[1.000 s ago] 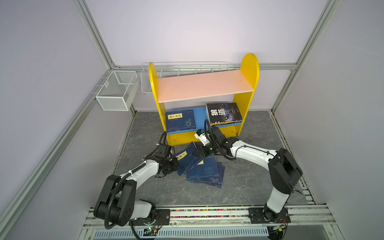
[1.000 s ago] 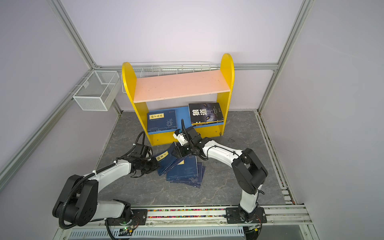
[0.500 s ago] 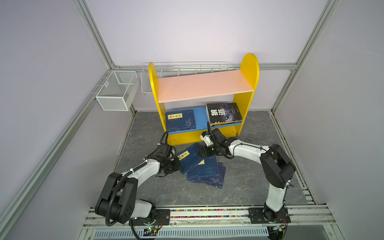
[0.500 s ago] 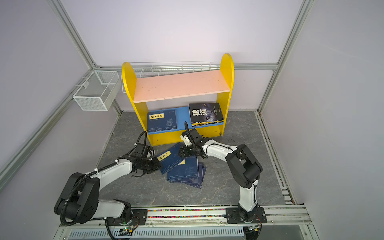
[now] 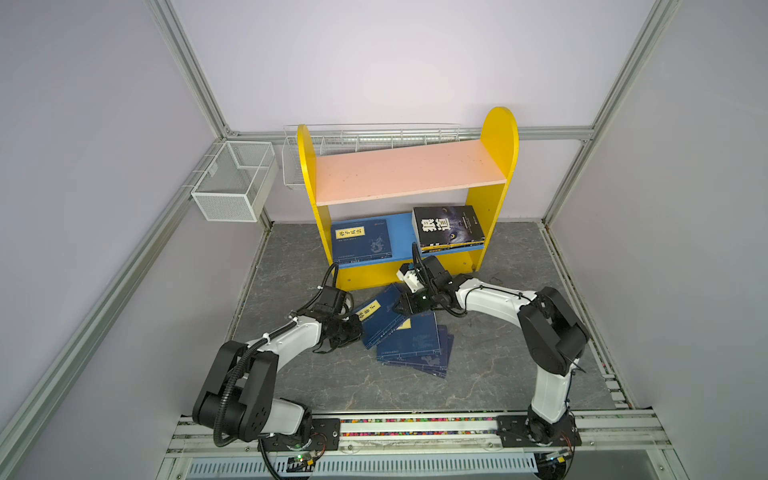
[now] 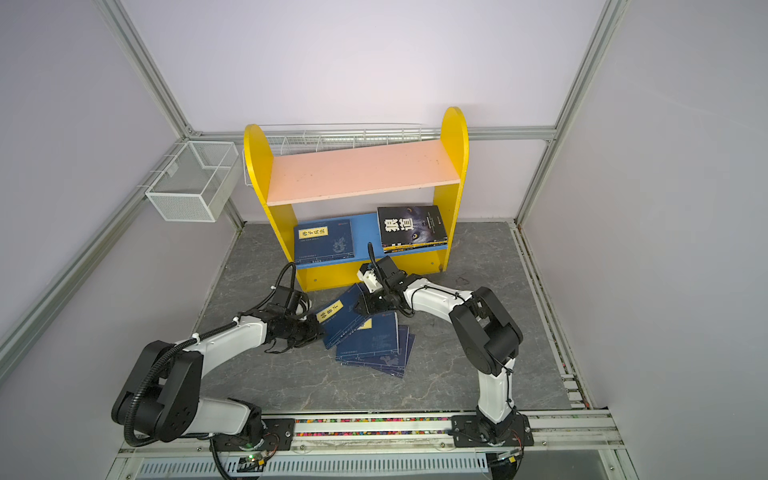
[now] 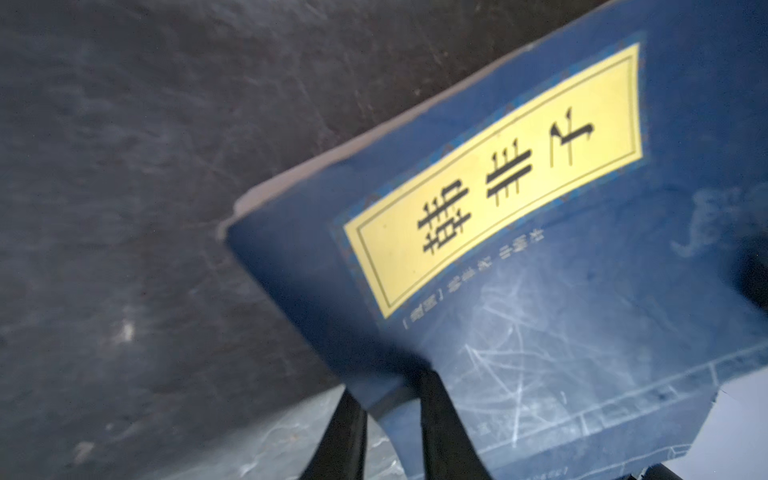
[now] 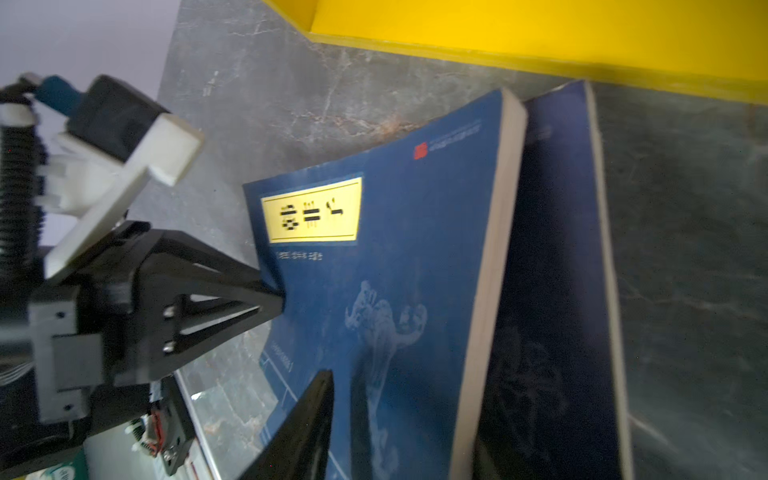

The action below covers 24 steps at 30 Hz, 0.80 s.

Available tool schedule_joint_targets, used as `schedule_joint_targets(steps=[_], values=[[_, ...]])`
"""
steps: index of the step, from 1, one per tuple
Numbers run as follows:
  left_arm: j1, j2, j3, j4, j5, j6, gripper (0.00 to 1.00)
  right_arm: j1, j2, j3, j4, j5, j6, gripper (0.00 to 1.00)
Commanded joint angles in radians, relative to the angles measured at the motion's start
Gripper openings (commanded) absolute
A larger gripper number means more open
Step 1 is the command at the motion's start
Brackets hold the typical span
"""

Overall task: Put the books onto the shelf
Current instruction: 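Lift the book upright with the right gripper while the left gripper releases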

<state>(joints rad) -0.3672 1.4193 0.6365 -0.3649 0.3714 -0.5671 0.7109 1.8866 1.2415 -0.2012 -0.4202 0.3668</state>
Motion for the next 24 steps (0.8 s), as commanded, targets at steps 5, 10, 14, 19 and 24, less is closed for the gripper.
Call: schedule_joint_targets(steps=[5,10,14,19,24], values=[[-0.024,0.025,0.017,0.01,0.039,0.027,0.23,0.017,-0.08,-0.047,0.098,-0.103,0.015,0.23],[-0.022,-0.038,0.026,-0.028,-0.029,0.008,0.35,0.008,-0.135,-0.095,0.14,-0.084,0.028,0.1],[-0.019,-0.192,0.05,-0.117,-0.272,-0.085,0.43,0.004,-0.222,-0.134,0.17,-0.086,0.031,0.07],[-0.014,-0.528,-0.017,-0.175,-0.673,-0.313,0.52,-0.016,-0.333,-0.138,0.195,-0.061,0.044,0.07],[-0.007,-0.794,-0.199,-0.086,-0.749,-0.467,0.55,-0.065,-0.325,-0.078,0.355,-0.045,0.191,0.07]])
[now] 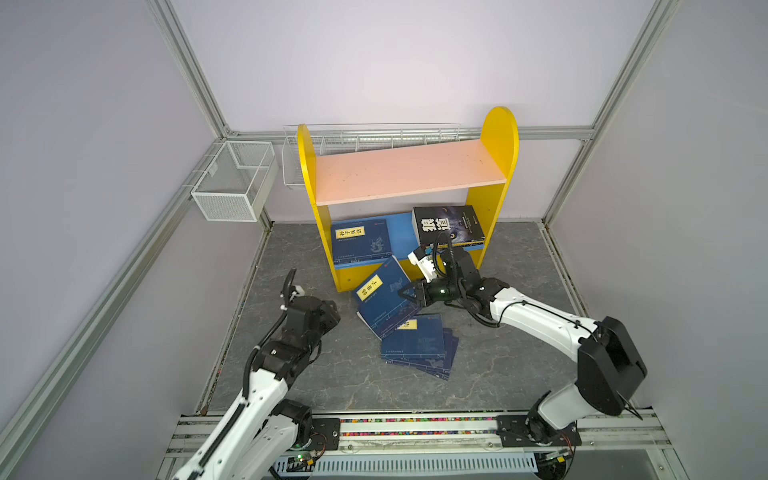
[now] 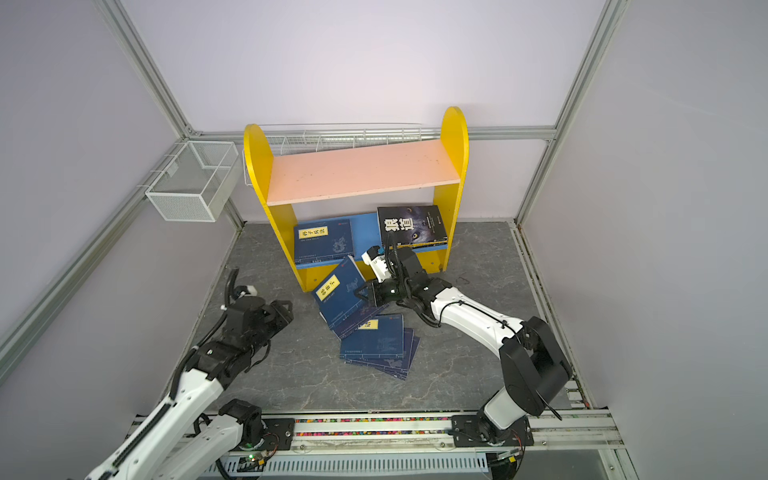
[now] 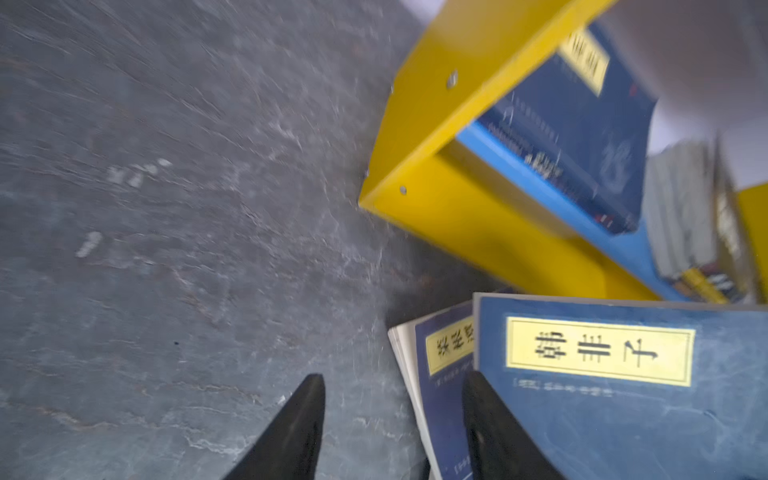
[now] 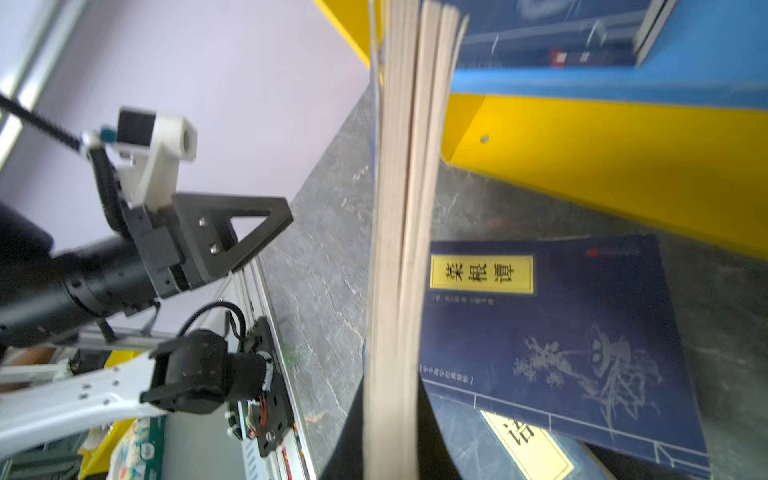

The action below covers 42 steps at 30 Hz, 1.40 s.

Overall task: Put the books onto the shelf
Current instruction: 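Lift the book upright with the right gripper while the left gripper releases, then carry the book into the shelf and lower it with the right gripper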

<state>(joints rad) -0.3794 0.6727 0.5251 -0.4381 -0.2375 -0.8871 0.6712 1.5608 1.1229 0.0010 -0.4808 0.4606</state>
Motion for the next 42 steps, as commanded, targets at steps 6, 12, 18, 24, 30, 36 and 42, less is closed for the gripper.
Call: schedule_joint_targets(steps=[6,12,18,24,30,36,42], values=[[0.009,-0.088,-0.113,-0.062,-0.168,-0.205,0.57,-0.033,0.156,0.208,0.323,0.028,0.279,0.07],[0.008,-0.009,-0.079,-0.045,-0.144,-0.141,0.59,-0.03,0.294,0.367,0.336,0.079,0.364,0.07],[0.009,0.005,-0.062,-0.052,-0.14,-0.114,0.6,-0.029,0.384,0.46,0.348,0.078,0.423,0.07],[0.009,-0.017,-0.064,-0.063,-0.152,-0.113,0.6,-0.025,0.461,0.529,0.356,0.064,0.457,0.08],[0.009,-0.012,-0.054,-0.072,-0.152,-0.096,0.6,-0.016,0.522,0.578,0.349,0.05,0.463,0.09],[0.008,-0.024,-0.046,-0.094,-0.161,-0.083,0.6,-0.012,0.563,0.611,0.333,0.03,0.474,0.1],[0.01,-0.028,-0.045,-0.099,-0.166,-0.079,0.6,-0.008,0.581,0.636,0.279,0.036,0.457,0.14]])
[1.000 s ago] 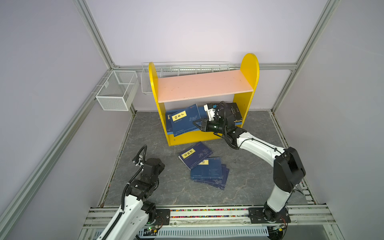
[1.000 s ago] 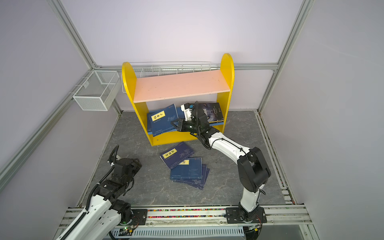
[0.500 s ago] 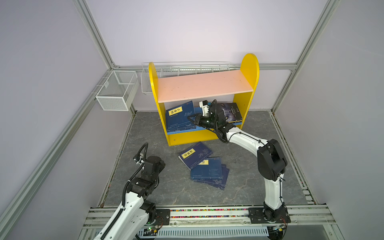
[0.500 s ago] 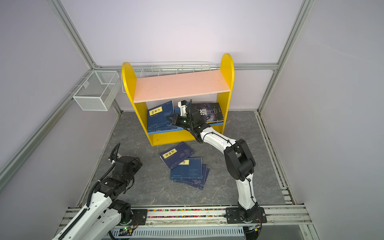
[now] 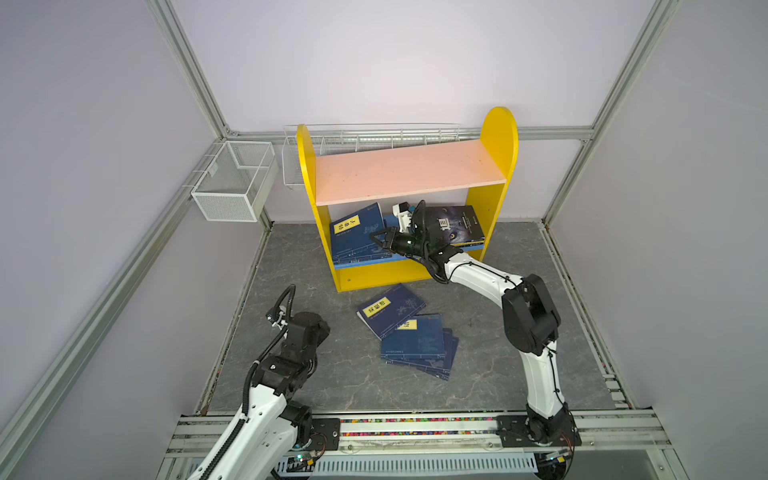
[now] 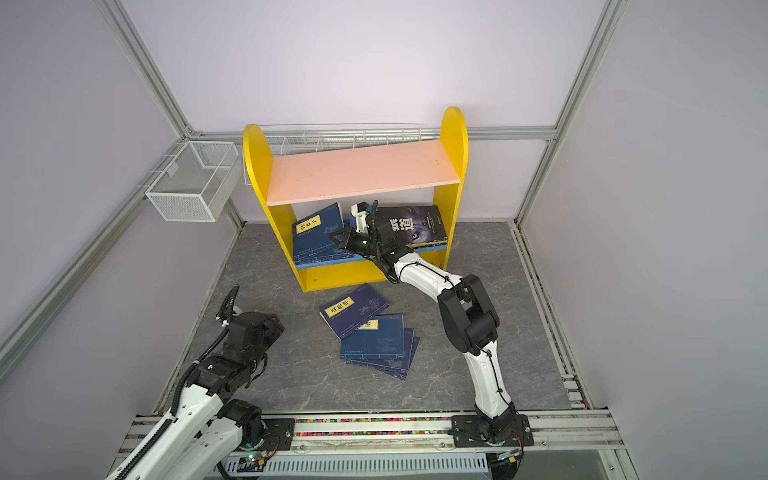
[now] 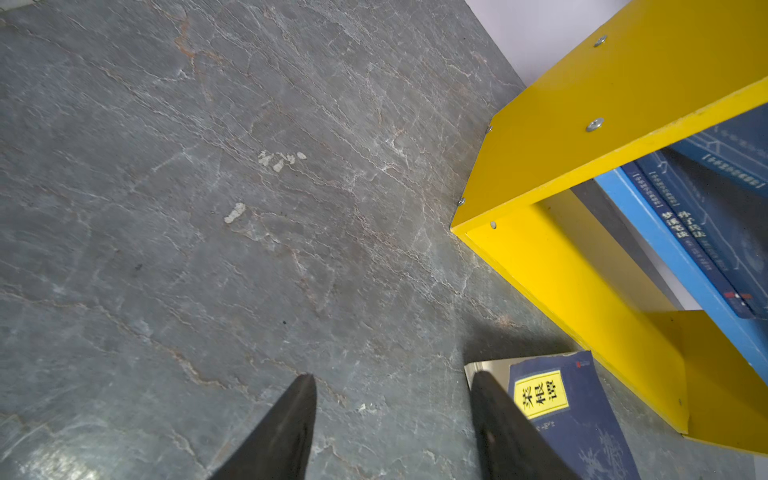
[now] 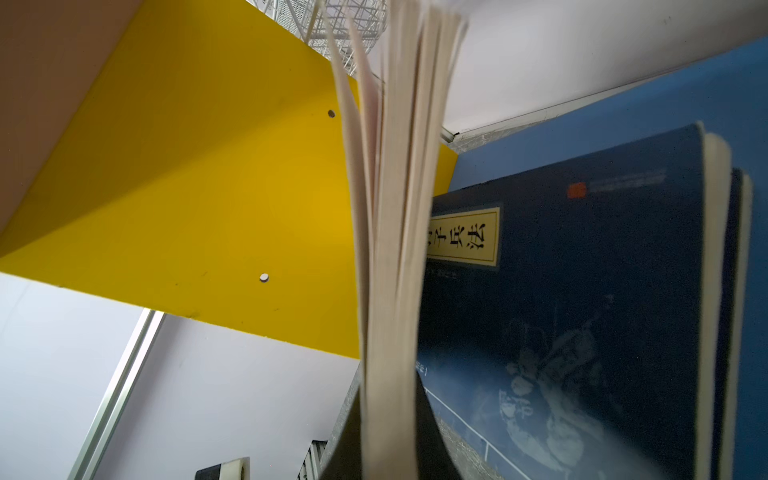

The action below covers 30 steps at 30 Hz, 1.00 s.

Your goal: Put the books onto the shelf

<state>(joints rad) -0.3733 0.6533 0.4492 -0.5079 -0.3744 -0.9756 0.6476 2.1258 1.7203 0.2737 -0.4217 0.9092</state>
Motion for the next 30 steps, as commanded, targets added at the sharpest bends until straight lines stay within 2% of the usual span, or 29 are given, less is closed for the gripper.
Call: schedule_joint_targets(steps=[1,8,15,21,25,30], values=[[0.003,-0.006,0.031,-0.028,-0.027,0.008,0.6,0.017,0.019,0.051,-0.017,-0.02,-0.002,0.18],[0.003,-0.002,0.031,-0.026,-0.025,0.008,0.61,0.038,0.024,0.175,-0.273,0.061,-0.144,0.48],[0.003,-0.005,0.031,-0.027,-0.026,0.004,0.61,0.057,0.037,0.321,-0.545,0.194,-0.3,0.68],[0.002,-0.006,0.029,-0.028,-0.026,0.003,0.6,0.068,0.041,0.389,-0.698,0.344,-0.421,0.79],[0.003,-0.009,0.029,-0.029,-0.026,0.003,0.6,0.075,0.042,0.415,-0.763,0.431,-0.503,0.81],[0.003,-0.009,0.028,-0.027,-0.025,0.0,0.6,0.078,0.042,0.424,-0.8,0.457,-0.569,0.83]])
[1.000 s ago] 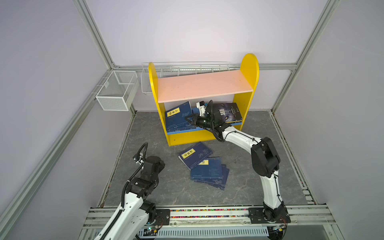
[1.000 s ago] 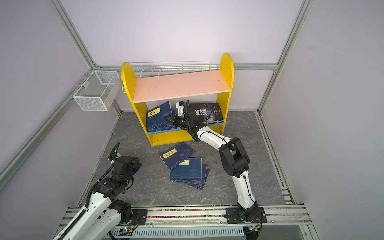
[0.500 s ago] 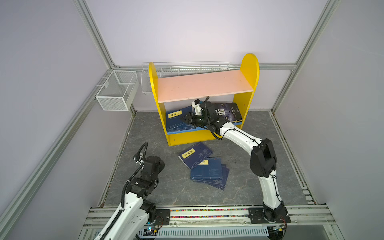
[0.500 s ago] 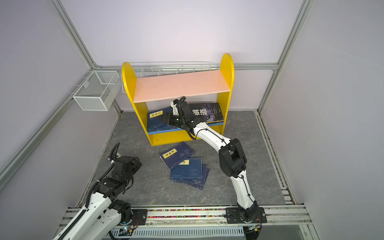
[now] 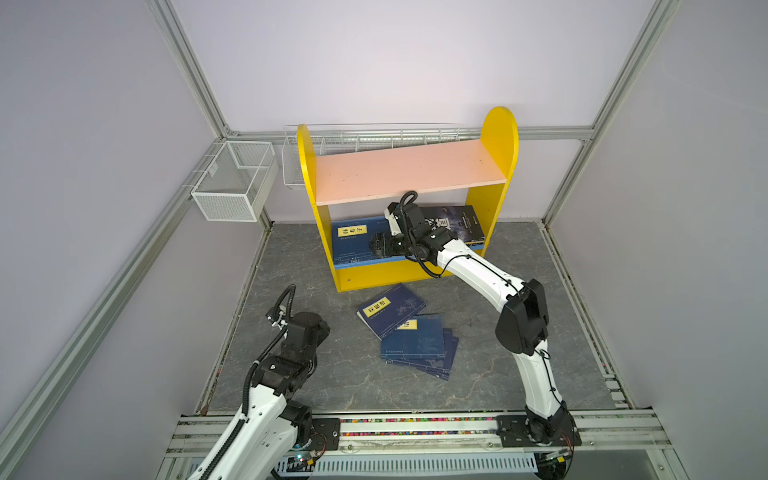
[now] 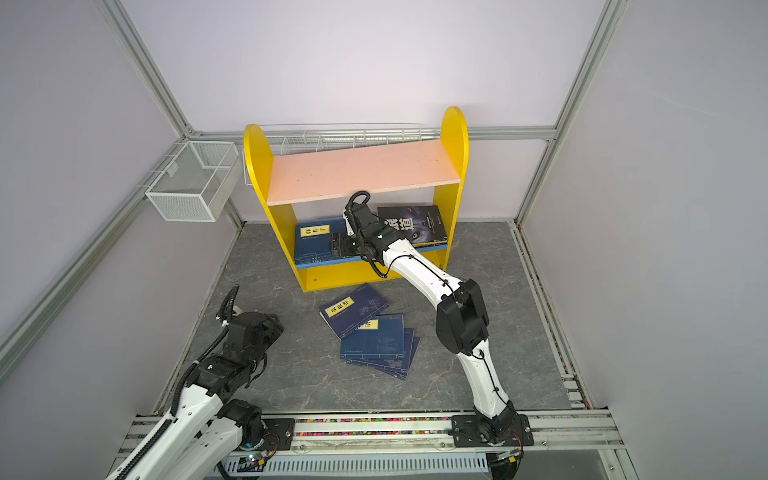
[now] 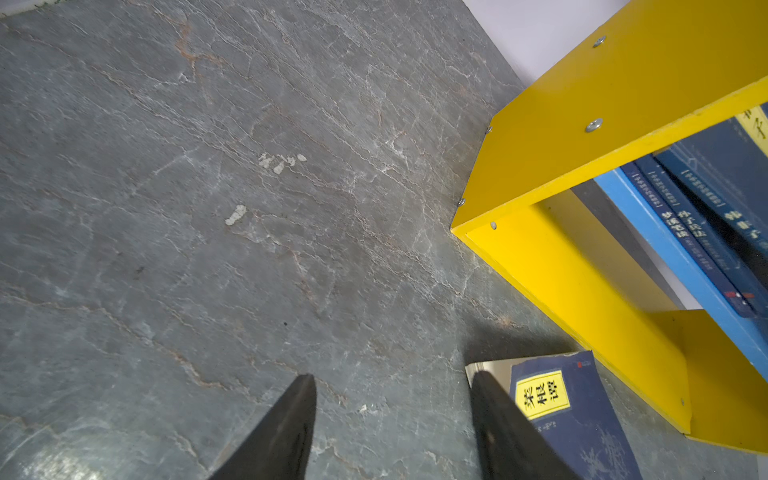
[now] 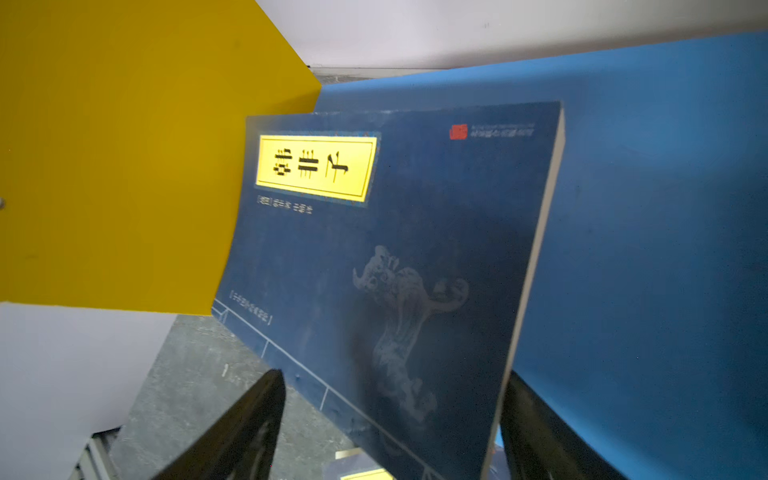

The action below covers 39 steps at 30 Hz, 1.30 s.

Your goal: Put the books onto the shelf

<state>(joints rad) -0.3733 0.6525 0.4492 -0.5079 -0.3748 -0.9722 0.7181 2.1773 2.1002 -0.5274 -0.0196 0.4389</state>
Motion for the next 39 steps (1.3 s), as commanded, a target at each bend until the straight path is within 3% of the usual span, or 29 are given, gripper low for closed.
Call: schedule_joint_targets(steps=[1,7,22,39], values=[[0.003,-0.007,0.028,-0.028,-0.023,-0.002,0.6,0.008,-0.011,0.043,-0.004,0.051,-0.112,0.83],[0.002,-0.001,0.029,-0.023,-0.021,0.001,0.6,0.001,-0.029,0.02,-0.021,0.0,-0.165,0.82],[0.003,0.011,0.031,-0.016,-0.016,0.005,0.6,-0.044,-0.011,-0.011,0.044,-0.095,-0.124,0.7],[0.003,0.007,0.029,-0.02,-0.019,0.0,0.6,-0.043,0.064,0.052,0.115,-0.169,-0.09,0.68]])
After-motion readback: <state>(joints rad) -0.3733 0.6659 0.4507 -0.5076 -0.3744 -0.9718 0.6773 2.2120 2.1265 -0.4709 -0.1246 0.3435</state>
